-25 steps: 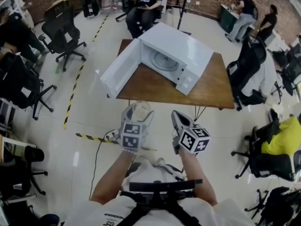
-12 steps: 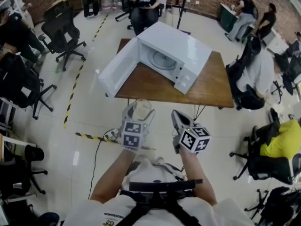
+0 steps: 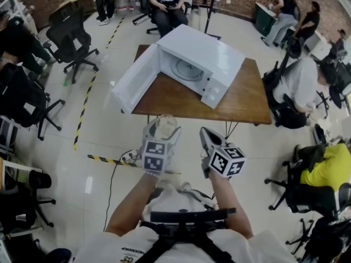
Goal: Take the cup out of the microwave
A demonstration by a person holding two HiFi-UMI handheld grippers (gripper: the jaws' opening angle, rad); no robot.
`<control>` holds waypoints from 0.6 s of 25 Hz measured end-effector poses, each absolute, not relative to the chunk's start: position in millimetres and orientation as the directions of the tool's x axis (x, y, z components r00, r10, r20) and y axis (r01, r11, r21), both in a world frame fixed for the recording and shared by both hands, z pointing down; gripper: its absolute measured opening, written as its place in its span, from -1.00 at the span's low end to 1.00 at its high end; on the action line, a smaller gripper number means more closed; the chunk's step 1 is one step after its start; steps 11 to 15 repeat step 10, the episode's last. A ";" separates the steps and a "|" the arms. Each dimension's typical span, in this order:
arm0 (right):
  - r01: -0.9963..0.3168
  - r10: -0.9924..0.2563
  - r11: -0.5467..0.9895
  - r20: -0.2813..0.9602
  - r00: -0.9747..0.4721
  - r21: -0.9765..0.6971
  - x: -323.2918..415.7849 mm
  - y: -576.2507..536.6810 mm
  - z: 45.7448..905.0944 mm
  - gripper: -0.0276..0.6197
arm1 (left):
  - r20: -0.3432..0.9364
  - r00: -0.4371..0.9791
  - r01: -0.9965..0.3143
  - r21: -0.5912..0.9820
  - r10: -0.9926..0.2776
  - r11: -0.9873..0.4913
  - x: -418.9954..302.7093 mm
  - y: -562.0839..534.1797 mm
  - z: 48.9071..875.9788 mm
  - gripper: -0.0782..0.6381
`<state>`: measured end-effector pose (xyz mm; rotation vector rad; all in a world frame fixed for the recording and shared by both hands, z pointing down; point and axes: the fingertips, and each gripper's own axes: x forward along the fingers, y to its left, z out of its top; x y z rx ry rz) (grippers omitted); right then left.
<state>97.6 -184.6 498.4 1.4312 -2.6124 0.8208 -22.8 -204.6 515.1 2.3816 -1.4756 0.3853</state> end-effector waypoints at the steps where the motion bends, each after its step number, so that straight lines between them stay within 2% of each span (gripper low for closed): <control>1: -0.797 -0.769 0.431 0.289 -0.570 -0.424 98.2 -184.8 497.8 -0.91 | 0.385 0.434 -0.898 0.120 -0.814 -0.423 -21.6 -204.8 514.7 0.19; 15: -0.800 -0.773 0.430 0.286 -0.566 -0.419 102.4 -186.2 499.3 -0.91 | 0.384 0.439 -0.896 0.119 -0.812 -0.428 -17.1 -205.6 514.4 0.19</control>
